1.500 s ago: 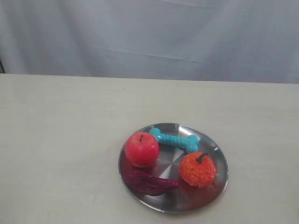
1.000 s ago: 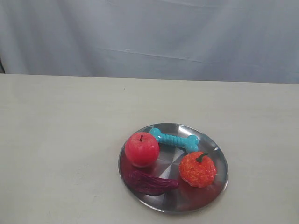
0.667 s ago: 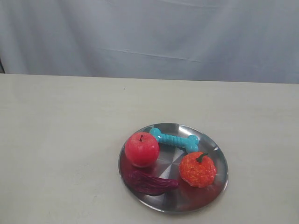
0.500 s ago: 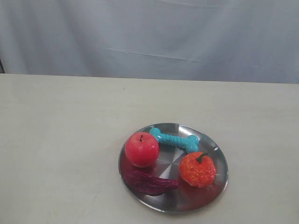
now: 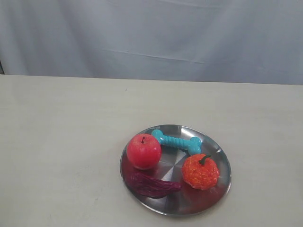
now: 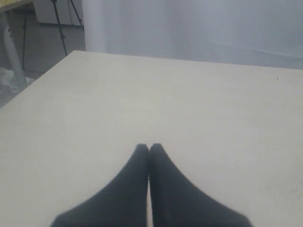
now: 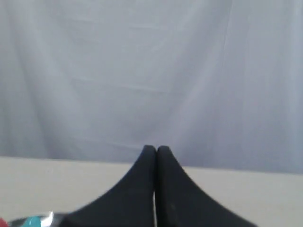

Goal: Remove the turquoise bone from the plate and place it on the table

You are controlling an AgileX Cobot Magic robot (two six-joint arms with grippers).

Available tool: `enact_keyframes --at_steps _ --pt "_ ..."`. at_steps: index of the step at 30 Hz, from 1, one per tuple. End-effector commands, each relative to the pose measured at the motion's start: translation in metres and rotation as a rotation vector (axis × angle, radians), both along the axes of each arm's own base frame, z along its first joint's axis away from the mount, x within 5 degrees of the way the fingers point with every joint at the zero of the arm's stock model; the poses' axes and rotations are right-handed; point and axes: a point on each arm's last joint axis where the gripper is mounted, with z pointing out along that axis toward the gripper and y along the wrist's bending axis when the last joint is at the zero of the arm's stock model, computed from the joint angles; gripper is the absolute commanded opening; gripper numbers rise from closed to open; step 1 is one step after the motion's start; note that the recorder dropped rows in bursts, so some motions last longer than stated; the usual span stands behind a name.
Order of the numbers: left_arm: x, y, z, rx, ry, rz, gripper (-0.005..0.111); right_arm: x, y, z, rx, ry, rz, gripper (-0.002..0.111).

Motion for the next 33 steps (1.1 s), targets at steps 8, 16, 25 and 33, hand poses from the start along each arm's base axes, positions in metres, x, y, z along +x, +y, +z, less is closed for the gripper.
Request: enact_keyframes --at_steps 8,16,25,33 --pt "0.0 0.0 0.0 0.0 -0.004 -0.005 0.0 -0.009 0.003 0.027 -0.108 -0.306 -0.002 0.0" --pt "0.0 0.0 0.0 0.0 -0.004 -0.005 0.0 -0.029 0.01 0.055 0.145 -0.803 0.221 0.0" --pt "0.0 0.0 0.0 0.0 -0.004 -0.005 0.0 -0.031 0.012 0.105 0.4 -0.674 0.26 0.0" --pt "0.0 0.0 0.0 0.0 -0.004 -0.005 0.0 -0.009 0.003 0.197 0.438 -0.46 0.166 0.0"
